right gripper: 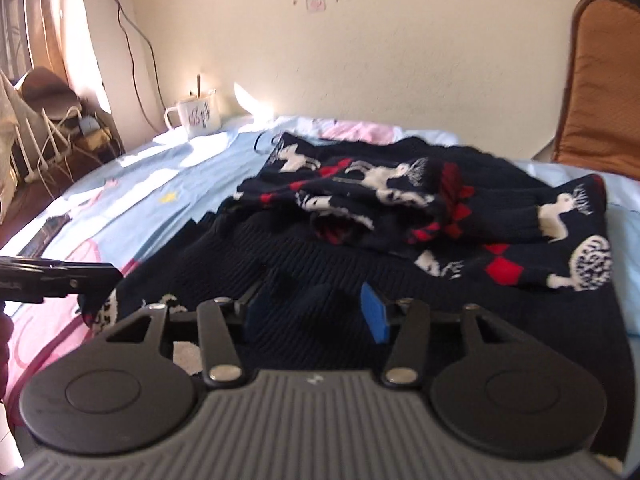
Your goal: Fold small clothes
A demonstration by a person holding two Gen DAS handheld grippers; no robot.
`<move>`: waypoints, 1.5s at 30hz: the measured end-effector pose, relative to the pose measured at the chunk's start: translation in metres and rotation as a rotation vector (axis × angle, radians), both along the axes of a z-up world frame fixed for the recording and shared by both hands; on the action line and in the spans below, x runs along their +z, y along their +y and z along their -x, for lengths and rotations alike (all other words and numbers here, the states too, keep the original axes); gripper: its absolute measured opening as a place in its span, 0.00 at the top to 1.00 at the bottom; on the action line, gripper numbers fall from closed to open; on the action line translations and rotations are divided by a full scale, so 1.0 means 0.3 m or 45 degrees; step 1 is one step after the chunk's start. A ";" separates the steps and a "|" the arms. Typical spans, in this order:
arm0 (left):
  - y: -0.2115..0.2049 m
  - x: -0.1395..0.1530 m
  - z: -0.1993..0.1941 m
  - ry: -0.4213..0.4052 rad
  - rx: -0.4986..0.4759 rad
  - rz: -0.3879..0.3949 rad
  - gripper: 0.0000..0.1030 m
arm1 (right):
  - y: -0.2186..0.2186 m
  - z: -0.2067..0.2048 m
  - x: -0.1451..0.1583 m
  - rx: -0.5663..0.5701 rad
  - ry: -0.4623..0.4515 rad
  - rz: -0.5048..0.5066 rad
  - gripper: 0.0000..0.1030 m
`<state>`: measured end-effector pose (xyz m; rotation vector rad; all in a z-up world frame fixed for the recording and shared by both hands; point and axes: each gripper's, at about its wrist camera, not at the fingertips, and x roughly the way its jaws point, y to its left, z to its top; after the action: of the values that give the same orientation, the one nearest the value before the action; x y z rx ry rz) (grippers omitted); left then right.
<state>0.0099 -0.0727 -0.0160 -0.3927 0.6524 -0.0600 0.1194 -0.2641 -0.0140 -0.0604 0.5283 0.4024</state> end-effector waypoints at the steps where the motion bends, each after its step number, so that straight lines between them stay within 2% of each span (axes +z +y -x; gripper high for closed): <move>1: -0.006 -0.004 -0.004 0.006 -0.007 -0.006 0.59 | 0.015 0.007 -0.001 -0.024 -0.046 0.056 0.87; 2: -0.018 -0.012 -0.010 0.014 -0.021 -0.022 0.72 | 0.007 0.021 0.004 -0.026 -0.056 0.059 0.94; 3: -0.033 -0.025 -0.020 0.032 -0.045 -0.034 0.89 | -0.007 0.028 0.014 -0.045 -0.073 0.019 0.94; 5: -0.058 -0.035 -0.020 0.024 -0.059 -0.066 0.92 | -0.054 0.032 0.035 -0.157 -0.152 -0.015 0.95; 8: -0.091 -0.032 -0.003 0.002 -0.067 -0.166 0.93 | -0.093 0.003 0.018 -0.287 -0.163 0.003 0.95; 12: -0.074 -0.030 0.034 -0.002 -0.047 -0.160 0.96 | -0.102 -0.003 -0.017 -0.300 -0.129 0.000 0.94; 15: -0.045 -0.007 0.095 -0.059 -0.027 -0.108 0.96 | -0.110 0.007 -0.007 -0.251 -0.091 -0.093 0.89; 16: -0.039 0.003 0.118 -0.085 -0.021 -0.121 0.96 | -0.101 0.013 -0.006 -0.236 -0.090 -0.094 0.87; 19: -0.026 0.011 0.144 -0.082 -0.014 -0.132 0.96 | -0.058 0.059 0.007 -0.222 -0.158 -0.073 0.71; 23: -0.019 0.028 0.112 -0.087 0.001 -0.181 0.96 | -0.017 0.130 0.044 -0.099 -0.210 -0.183 0.67; 26: -0.011 0.068 0.095 -0.128 -0.007 -0.174 0.96 | 0.029 0.166 0.035 0.013 -0.158 -0.224 0.59; 28: -0.020 0.083 0.088 -0.148 -0.014 -0.195 0.96 | 0.056 0.177 0.011 0.062 -0.102 -0.210 0.58; 30: -0.023 0.079 0.074 -0.133 -0.018 -0.207 0.96 | 0.066 0.189 -0.010 0.053 -0.063 -0.199 0.58; 32: -0.022 0.063 0.063 -0.084 -0.017 -0.203 0.96 | 0.019 0.229 0.004 -0.003 -0.114 -0.229 0.58; 34: -0.010 0.044 0.077 -0.069 -0.004 -0.201 0.94 | -0.087 0.281 0.030 -0.113 -0.179 -0.319 0.58; 35: -0.001 0.036 0.086 -0.063 -0.013 -0.177 0.87 | -0.156 0.316 0.037 -0.186 -0.206 -0.379 0.57; 36: 0.010 0.028 0.094 -0.055 -0.024 -0.144 0.70 | -0.224 0.346 0.041 -0.265 -0.224 -0.424 0.57; 37: 0.019 0.019 0.106 -0.055 -0.031 -0.111 0.62 | -0.287 0.387 0.040 -0.347 -0.236 -0.448 0.56; 38: 0.021 0.012 0.122 -0.062 -0.038 -0.095 0.59 | -0.337 0.428 0.036 -0.419 -0.242 -0.451 0.55; 41: -0.006 0.000 0.151 -0.071 -0.102 -0.099 0.59 | -0.438 0.541 0.002 -0.568 -0.241 -0.426 0.54; 45: -0.076 0.004 0.145 -0.091 -0.174 -0.149 0.60 | -0.485 0.613 -0.084 -0.647 -0.174 -0.424 0.54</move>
<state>-0.0337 -0.0953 -0.0149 -0.2321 0.6086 -0.1641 -0.0644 -0.4095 -0.0393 0.3599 0.3197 -0.0159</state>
